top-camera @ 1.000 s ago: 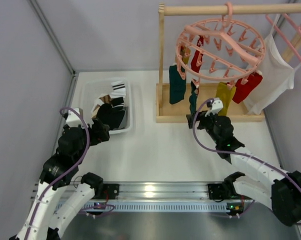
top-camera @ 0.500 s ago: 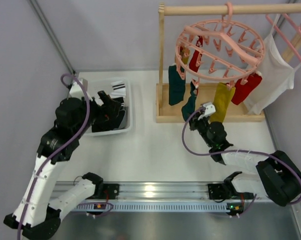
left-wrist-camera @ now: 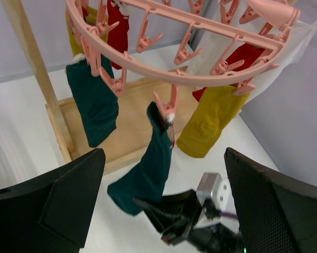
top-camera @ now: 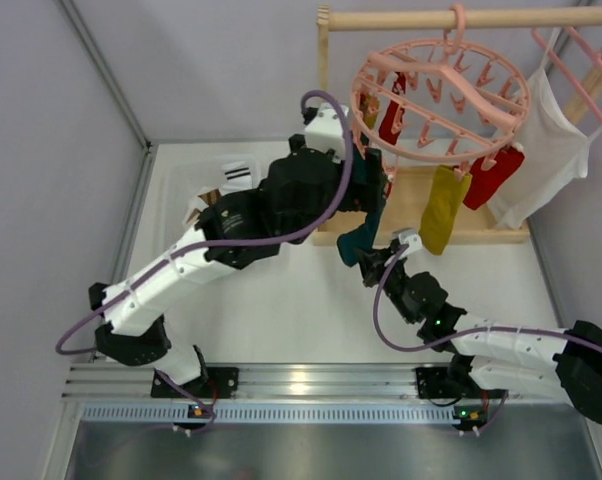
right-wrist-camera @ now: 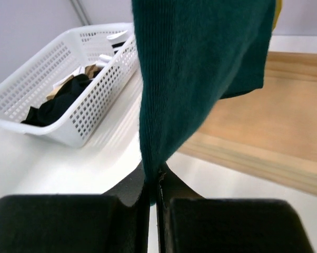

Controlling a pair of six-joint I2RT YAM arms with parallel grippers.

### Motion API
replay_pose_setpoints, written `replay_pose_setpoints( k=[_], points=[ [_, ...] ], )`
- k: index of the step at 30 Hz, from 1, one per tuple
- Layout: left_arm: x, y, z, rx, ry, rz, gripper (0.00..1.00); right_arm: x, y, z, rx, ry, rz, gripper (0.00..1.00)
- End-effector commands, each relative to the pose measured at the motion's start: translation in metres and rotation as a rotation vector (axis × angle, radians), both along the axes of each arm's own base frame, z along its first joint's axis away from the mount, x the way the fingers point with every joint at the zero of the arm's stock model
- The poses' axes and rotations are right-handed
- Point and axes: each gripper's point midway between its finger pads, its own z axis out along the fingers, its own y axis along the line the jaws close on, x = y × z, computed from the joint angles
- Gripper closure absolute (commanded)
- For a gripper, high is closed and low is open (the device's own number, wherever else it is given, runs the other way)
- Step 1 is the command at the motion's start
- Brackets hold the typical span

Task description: Remove the socks clipped to the hanger

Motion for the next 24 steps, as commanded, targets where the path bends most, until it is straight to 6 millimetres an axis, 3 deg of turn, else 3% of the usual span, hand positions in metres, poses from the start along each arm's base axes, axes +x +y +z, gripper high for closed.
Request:
replay_pose_setpoints(
  k=[1, 3, 4, 8, 18, 24],
  points=[
    [0.021, -0.002, 0.021, 0.009, -0.074, 0.093, 0.02, -0.006, 0.004, 0.013, 0.038, 0.018, -0.031, 1.00],
    [0.024, -0.011, 0.025, 0.016, -0.089, 0.076, 0.02, -0.012, 0.007, 0.015, 0.038, 0.026, -0.012, 1.00],
    [0.028, -0.022, 0.015, 0.039, -0.081, 0.073, 0.02, -0.014, 0.008, 0.016, 0.042, 0.032, -0.007, 1.00],
    [0.030, -0.035, 0.009, 0.027, -0.062, 0.052, 0.02, -0.018, 0.010, 0.021, 0.061, 0.046, 0.000, 1.00],
    [0.050, -0.049, -0.007, 0.097, -0.083, 0.120, 0.03, -0.018, 0.026, 0.018, 0.015, 0.075, -0.006, 1.00],
    [0.061, -0.045, -0.020, 0.160, -0.095, 0.196, 0.07, -0.022, 0.041, 0.023, -0.025, 0.056, -0.003, 1.00]
  ],
)
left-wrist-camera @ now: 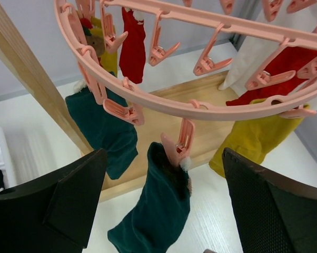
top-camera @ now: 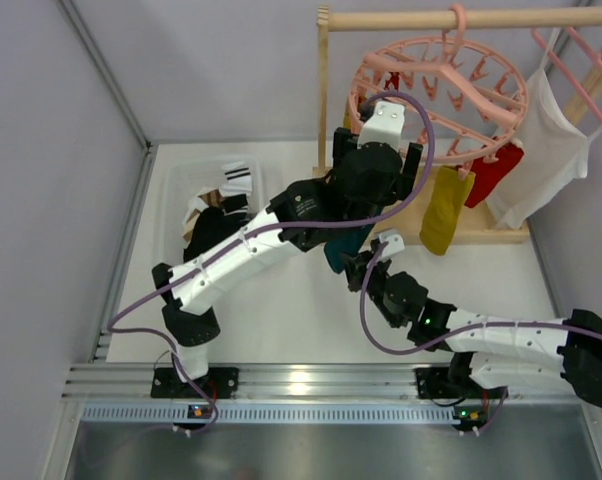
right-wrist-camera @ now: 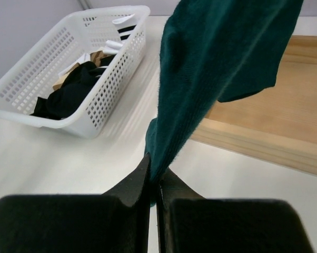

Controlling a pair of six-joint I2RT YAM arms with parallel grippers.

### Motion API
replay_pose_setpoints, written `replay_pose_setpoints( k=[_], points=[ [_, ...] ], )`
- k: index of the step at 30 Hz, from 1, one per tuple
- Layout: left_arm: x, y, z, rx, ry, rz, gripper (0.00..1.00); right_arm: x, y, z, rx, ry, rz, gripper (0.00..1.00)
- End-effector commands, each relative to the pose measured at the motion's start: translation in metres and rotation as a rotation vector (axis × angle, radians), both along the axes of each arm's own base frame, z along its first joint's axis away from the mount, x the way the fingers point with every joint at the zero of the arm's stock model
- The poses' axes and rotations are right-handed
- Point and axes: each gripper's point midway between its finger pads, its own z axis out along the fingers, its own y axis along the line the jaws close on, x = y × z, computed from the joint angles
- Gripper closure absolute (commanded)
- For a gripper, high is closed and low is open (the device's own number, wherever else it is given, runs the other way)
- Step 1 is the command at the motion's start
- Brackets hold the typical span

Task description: Remove the socks clipped to the hanger

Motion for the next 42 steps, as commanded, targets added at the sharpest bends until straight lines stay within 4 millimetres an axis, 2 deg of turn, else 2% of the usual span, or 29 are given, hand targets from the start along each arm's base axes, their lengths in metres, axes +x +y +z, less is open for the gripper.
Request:
replay_pose_setpoints(
  k=[1, 9, 14, 23, 27, 29, 32, 37, 40, 41, 42],
  points=[
    [0.009, 0.006, 0.010, 0.004, -0.043, 0.066, 0.08, -0.003, 0.013, 0.019, -0.010, -0.036, -0.004, 1.00],
    [0.019, 0.002, -0.004, 0.086, -0.062, 0.098, 0.11, -0.002, 0.032, 0.018, -0.057, -0.041, 0.005, 1.00],
    [0.024, -0.001, -0.009, 0.142, -0.078, 0.101, 0.17, -0.002, 0.039, 0.018, -0.078, -0.047, 0.010, 1.00],
    [0.047, 0.009, -0.020, 0.161, -0.062, 0.135, 0.26, -0.008, 0.043, 0.018, -0.081, -0.056, 0.033, 1.00],
    [0.054, 0.008, -0.022, 0.152, -0.054, 0.130, 0.39, -0.010, 0.043, 0.018, -0.080, -0.061, 0.043, 1.00],
    [0.058, 0.008, -0.024, 0.151, -0.052, 0.131, 0.40, -0.013, 0.043, 0.018, -0.077, -0.063, 0.050, 1.00],
    [0.060, 0.007, -0.021, 0.145, -0.056, 0.130, 0.48, -0.015, 0.044, 0.017, -0.077, -0.064, 0.056, 1.00],
    [0.060, 0.004, -0.018, 0.134, -0.059, 0.114, 0.81, -0.017, 0.041, 0.013, -0.073, -0.061, 0.059, 1.00],
    [0.060, 0.003, -0.019, 0.133, -0.056, 0.114, 0.89, -0.017, 0.036, 0.011, -0.060, -0.057, 0.048, 1.00],
    [0.060, 0.003, -0.020, 0.133, -0.055, 0.115, 0.95, -0.018, 0.034, 0.011, -0.049, -0.053, 0.043, 1.00],
    [0.060, 0.002, -0.021, 0.132, -0.052, 0.114, 0.95, -0.019, 0.030, 0.005, -0.051, -0.047, 0.039, 1.00]
  ],
)
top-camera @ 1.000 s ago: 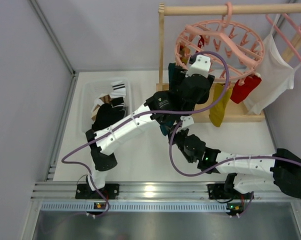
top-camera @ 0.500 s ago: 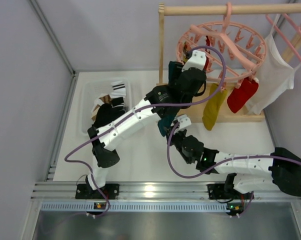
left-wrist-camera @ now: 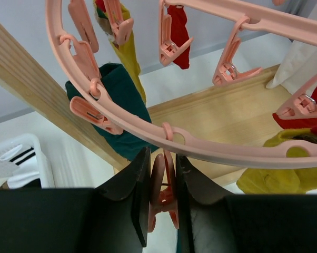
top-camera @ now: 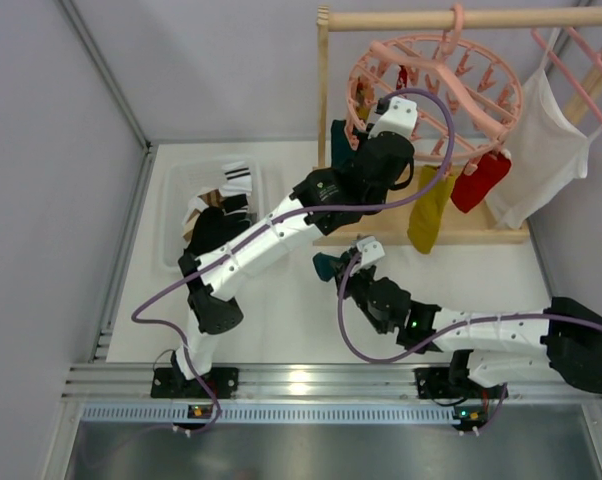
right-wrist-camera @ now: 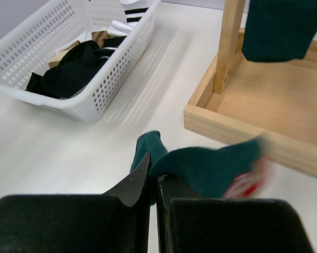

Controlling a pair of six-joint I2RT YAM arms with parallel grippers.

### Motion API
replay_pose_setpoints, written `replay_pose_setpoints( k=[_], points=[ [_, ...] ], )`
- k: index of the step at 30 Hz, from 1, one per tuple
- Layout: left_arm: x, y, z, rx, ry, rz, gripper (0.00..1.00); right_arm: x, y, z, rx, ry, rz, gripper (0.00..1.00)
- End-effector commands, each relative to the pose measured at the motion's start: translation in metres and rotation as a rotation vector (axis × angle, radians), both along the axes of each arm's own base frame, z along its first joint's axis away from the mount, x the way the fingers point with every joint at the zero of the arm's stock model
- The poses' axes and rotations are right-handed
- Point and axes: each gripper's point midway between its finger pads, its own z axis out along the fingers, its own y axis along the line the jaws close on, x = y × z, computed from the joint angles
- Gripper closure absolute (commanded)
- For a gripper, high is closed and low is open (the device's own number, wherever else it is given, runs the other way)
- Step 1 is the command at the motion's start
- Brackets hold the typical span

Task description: Remove the socks clipped to the hanger

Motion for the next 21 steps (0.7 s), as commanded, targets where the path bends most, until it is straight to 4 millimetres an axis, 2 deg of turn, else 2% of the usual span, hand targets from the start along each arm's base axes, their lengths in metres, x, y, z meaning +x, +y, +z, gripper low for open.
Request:
replay_pose_setpoints(
  k=[1, 2, 3, 4, 6, 7, 8, 9, 10, 11, 12, 13, 14, 15, 17, 18, 19, 20, 21],
  points=[
    [0.004, 0.003, 0.014, -0.053, -0.022, 0.020, 0.95, -0.008, -0.005, 0.014, 0.095, -0.011, 0.001, 1.00],
    [0.002, 0.001, 0.013, -0.056, -0.016, 0.005, 0.83, -0.009, -0.008, 0.012, 0.101, -0.005, -0.001, 1.00],
    [-0.001, 0.003, 0.017, -0.078, -0.012, 0.000, 0.78, -0.010, -0.012, 0.008, 0.094, -0.001, -0.006, 1.00],
    [-0.002, 0.003, 0.017, -0.084, -0.006, -0.007, 0.77, -0.011, -0.017, 0.010, 0.103, 0.003, -0.009, 1.00],
    [-0.006, 0.004, 0.011, -0.092, 0.014, -0.019, 0.66, -0.015, -0.024, 0.004, 0.105, 0.015, -0.010, 1.00],
    [-0.010, 0.009, 0.019, -0.110, 0.011, -0.019, 0.61, -0.017, -0.031, 0.007, 0.116, 0.016, -0.012, 1.00],
    [-0.011, 0.011, 0.014, -0.106, 0.021, -0.018, 0.57, -0.019, -0.035, 0.007, 0.124, 0.022, -0.013, 1.00],
    [-0.013, 0.012, 0.015, -0.120, 0.026, -0.021, 0.49, -0.021, -0.039, 0.003, 0.121, 0.028, -0.013, 1.00],
    [-0.017, 0.018, 0.023, -0.141, 0.022, -0.022, 0.44, -0.023, -0.045, 0.010, 0.147, 0.024, -0.010, 1.00],
    [-0.019, 0.021, 0.025, -0.146, 0.024, -0.024, 0.41, -0.025, -0.050, 0.004, 0.130, 0.036, -0.014, 1.00],
    [-0.022, 0.020, 0.020, -0.151, 0.040, -0.038, 0.33, -0.026, -0.054, 0.001, 0.121, 0.043, -0.015, 1.00],
    [-0.028, 0.026, 0.029, -0.174, 0.038, -0.048, 0.29, -0.028, -0.059, 0.006, 0.139, 0.039, -0.017, 1.00],
    [-0.032, 0.030, 0.030, -0.183, 0.043, -0.052, 0.23, -0.028, -0.064, 0.001, 0.116, 0.050, -0.030, 1.00],
    [-0.036, 0.033, 0.019, -0.182, 0.069, -0.051, 0.04, -0.029, -0.071, 0.006, 0.130, 0.043, -0.041, 1.00],
    [-0.047, 0.054, 0.033, -0.233, 0.065, -0.039, 0.02, -0.030, -0.077, 0.004, 0.104, 0.051, -0.047, 1.00],
    [-0.050, 0.061, 0.014, -0.200, 0.087, -0.020, 0.02, -0.031, -0.078, 0.006, 0.103, 0.052, -0.045, 1.00],
    [-0.051, 0.073, 0.012, -0.193, 0.082, 0.014, 0.02, -0.032, -0.081, 0.009, 0.100, 0.052, -0.044, 1.00],
    [-0.060, 0.097, 0.027, -0.233, 0.057, 0.044, 0.02, -0.032, -0.081, 0.017, 0.103, 0.048, -0.045, 1.00],
    [-0.063, 0.112, 0.025, -0.231, 0.051, 0.073, 0.02, -0.033, -0.083, 0.015, 0.071, 0.058, -0.042, 1.00]
  ],
)
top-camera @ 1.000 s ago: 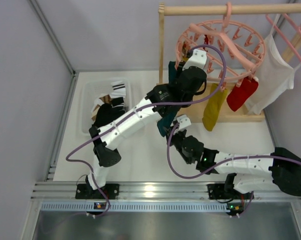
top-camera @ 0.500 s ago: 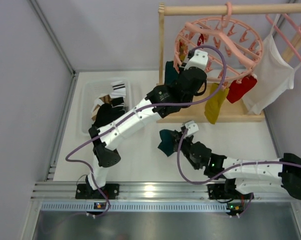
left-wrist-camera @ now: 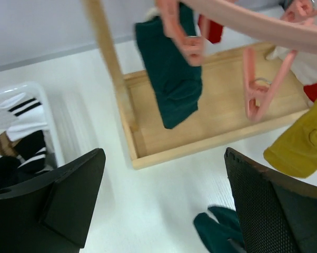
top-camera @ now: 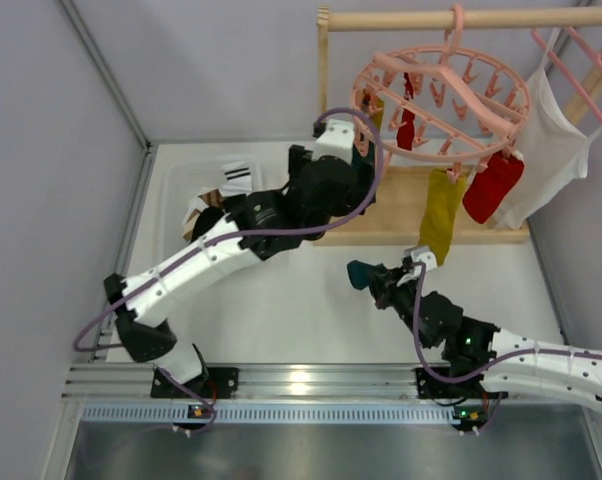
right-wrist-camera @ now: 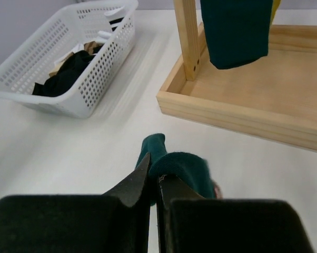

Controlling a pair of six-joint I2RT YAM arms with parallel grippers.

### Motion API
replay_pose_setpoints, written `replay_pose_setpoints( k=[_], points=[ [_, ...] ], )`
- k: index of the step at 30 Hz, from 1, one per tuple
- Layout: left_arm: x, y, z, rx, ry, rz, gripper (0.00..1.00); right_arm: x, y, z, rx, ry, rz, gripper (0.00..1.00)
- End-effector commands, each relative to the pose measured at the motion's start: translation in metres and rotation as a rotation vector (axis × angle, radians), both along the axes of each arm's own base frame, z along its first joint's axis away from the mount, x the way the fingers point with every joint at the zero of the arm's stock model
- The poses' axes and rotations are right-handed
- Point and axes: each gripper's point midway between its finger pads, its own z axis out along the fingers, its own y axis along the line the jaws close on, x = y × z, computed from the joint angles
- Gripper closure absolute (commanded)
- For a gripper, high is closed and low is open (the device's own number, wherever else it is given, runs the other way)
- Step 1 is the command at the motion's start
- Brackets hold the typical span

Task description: Remove the socks clipped to the hanger

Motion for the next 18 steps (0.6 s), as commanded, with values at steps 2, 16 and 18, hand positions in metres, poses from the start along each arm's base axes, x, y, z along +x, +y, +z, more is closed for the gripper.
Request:
replay_pose_setpoints(
  k=[2, 16, 18],
  points=[
    [-0.027, 0.093, 0.030, -0.124, -0.074, 0.176, 0.02, -0.006, -0.001, 0.015, -0.065, 0.022, 0.026, 1.00],
    [-0.069, 0.289, -0.057, -0.052, -0.030, 0.530, 0.02, 0.003, 0.142, 0.087, -0.222, -0.025, 0.404, 1.00],
    [-0.075, 0.303, -0.051, -0.090, -0.066, 0.583, 0.02, 0.011, 0.174, 0.075, -0.263, -0.007, 0.472, 1.00]
  ],
)
